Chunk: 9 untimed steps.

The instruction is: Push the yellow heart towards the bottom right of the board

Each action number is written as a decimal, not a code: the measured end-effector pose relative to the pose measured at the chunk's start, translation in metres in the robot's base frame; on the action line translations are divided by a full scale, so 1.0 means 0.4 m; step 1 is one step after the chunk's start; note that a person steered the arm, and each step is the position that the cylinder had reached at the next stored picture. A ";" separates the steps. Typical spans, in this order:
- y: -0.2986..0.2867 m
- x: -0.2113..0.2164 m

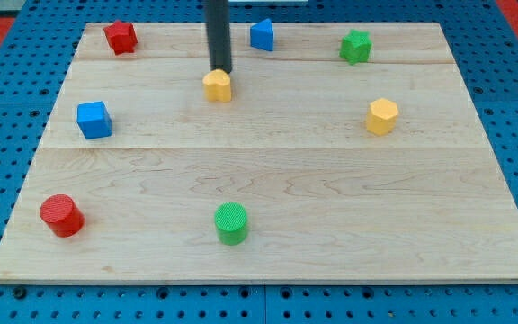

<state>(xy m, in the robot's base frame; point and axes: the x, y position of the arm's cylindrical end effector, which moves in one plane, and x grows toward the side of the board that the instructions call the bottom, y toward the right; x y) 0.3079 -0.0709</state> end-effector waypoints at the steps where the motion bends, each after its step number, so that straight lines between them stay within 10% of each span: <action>1: -0.005 0.074; 4: 0.367 0.491; 9: 0.373 0.679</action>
<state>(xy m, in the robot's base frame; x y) 0.5797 0.0784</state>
